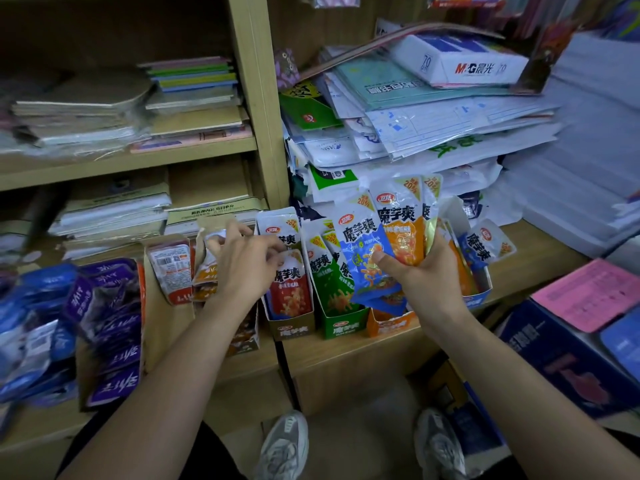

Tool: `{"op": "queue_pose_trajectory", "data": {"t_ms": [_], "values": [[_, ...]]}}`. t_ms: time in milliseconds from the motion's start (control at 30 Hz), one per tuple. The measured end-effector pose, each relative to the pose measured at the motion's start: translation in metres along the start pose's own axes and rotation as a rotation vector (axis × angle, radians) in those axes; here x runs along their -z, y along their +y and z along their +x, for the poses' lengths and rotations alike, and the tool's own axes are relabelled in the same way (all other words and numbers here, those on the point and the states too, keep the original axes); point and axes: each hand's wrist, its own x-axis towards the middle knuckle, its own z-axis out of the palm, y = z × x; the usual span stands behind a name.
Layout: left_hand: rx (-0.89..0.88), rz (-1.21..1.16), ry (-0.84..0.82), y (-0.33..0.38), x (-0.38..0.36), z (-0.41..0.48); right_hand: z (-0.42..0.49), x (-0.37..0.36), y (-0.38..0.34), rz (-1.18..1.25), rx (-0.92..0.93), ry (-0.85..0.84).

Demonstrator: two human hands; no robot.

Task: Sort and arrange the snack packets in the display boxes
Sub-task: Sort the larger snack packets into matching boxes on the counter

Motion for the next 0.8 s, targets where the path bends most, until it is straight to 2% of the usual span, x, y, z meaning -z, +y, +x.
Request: {"op": "queue_pose_trajectory", "data": {"t_ms": [133, 200, 333, 433, 533, 633, 800], "values": [[-0.033, -0.215, 0.206, 0.000, 0.027, 0.000, 0.000, 0.002, -0.001, 0.021, 0.008, 0.016], [-0.060, -0.418, 0.228, 0.004, 0.047, 0.002, 0.000, 0.002, -0.001, 0.020, -0.003, 0.014], [-0.108, -0.566, 0.274, 0.025, 0.085, 0.003, -0.001, 0.002, -0.001, 0.029, -0.040, -0.015], [-0.126, -0.730, 0.308, 0.045, 0.099, 0.011, -0.001, 0.003, -0.001, 0.134, -0.109, -0.019], [-0.068, -0.742, 0.303, 0.065, 0.086, 0.024, -0.001, 0.005, -0.005, 0.305, -0.249, -0.078], [-0.044, -0.680, 0.204, 0.081, 0.060, 0.029, -0.002, 0.008, -0.010, 0.431, -0.377, -0.128], [-0.056, -0.679, 0.144, 0.092, 0.043, 0.032, -0.004, 0.011, -0.015, 0.500, -0.414, -0.162]]}}
